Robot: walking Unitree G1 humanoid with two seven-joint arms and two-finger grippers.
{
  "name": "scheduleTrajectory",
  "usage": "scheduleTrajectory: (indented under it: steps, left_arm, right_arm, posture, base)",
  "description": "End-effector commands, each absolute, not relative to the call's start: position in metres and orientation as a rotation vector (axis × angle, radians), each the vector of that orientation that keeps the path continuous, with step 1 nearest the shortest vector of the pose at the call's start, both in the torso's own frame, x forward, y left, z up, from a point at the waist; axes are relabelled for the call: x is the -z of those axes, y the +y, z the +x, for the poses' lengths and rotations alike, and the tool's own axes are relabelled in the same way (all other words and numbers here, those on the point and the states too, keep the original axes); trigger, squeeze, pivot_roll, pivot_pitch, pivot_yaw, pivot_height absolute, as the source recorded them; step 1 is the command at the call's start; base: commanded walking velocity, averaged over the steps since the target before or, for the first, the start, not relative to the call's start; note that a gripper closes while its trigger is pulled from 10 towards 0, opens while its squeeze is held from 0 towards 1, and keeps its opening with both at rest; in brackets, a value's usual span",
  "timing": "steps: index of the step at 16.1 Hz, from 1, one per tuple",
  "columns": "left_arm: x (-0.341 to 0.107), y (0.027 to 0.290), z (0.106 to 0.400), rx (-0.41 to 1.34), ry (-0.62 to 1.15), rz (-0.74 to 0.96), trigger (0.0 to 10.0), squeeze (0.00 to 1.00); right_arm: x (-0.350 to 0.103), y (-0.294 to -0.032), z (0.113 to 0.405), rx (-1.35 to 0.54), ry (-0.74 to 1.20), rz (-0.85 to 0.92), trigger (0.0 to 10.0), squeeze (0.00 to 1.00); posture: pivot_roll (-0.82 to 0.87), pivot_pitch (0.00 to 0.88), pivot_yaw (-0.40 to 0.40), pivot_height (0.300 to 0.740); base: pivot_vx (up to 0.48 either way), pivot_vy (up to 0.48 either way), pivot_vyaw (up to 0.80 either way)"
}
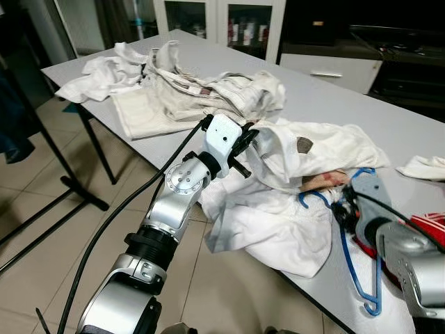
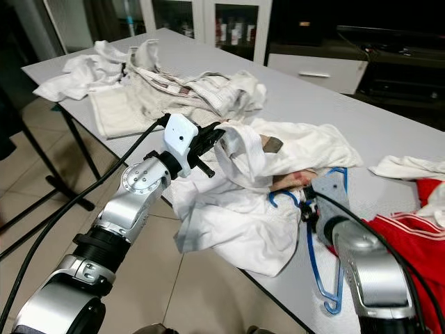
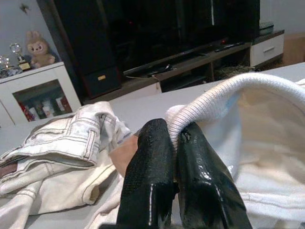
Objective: Hang hanger
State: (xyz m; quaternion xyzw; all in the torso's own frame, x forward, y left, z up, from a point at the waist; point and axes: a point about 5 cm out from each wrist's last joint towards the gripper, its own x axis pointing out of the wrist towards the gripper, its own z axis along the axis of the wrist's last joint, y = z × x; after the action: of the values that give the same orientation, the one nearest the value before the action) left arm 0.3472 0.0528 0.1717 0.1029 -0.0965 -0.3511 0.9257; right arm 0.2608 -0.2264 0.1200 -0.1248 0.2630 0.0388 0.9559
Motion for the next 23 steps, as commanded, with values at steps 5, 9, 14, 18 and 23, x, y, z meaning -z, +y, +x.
scheduleTrajectory:
  steps: [5, 9, 14, 18, 23]
  left_arm:
    - [-0.178, 0.052, 0.350, 0.710, -0.222, 0.225, 10.0, 0.00]
    - [-0.179, 0.052, 0.350, 0.709, -0.227, 0.215, 10.0, 0.00]
    - [-0.176, 0.051, 0.349, 0.708, -0.218, 0.205, 10.0, 0.00]
    - [-0.174, 0.058, 0.349, 0.686, -0.208, 0.185, 10.0, 0.00]
    - [-0.171, 0.059, 0.347, 0.687, -0.197, 0.180, 10.0, 0.00]
  right_arm:
    - [-0.139, -0.224, 0.275, -0.066, 0.414, -0.288, 9.9, 0.00]
    - [-0.195, -0.222, 0.290, 0.034, 0.033, -0.238, 10.0, 0.00]
    - [-0.210, -0.221, 0.285, 0.184, -0.228, -0.166, 10.0, 0.00]
    - [-0.192, -0.207, 0.266, 0.200, -0.224, -0.160, 10.0, 0.00]
    - [-0.164, -0.194, 0.243, 0.107, -0.132, -0.200, 10.0, 0.00]
  posture:
    - [-0.04, 0.000, 0.038, 0.723]
    - [-0.04, 0.000, 0.041, 0.723]
    - [-0.04, 0.000, 0.040, 0.723]
    - [-0.04, 0.000, 0.038, 0.723]
    - [-0.05, 0.005, 0.036, 0.723]
  base:
    - [0.000, 0.000, 0.00]
    - [0.000, 0.000, 0.00]
    - [0.000, 0.000, 0.00]
    - [0.000, 0.000, 0.00]
    - [0.000, 0.000, 0.00]
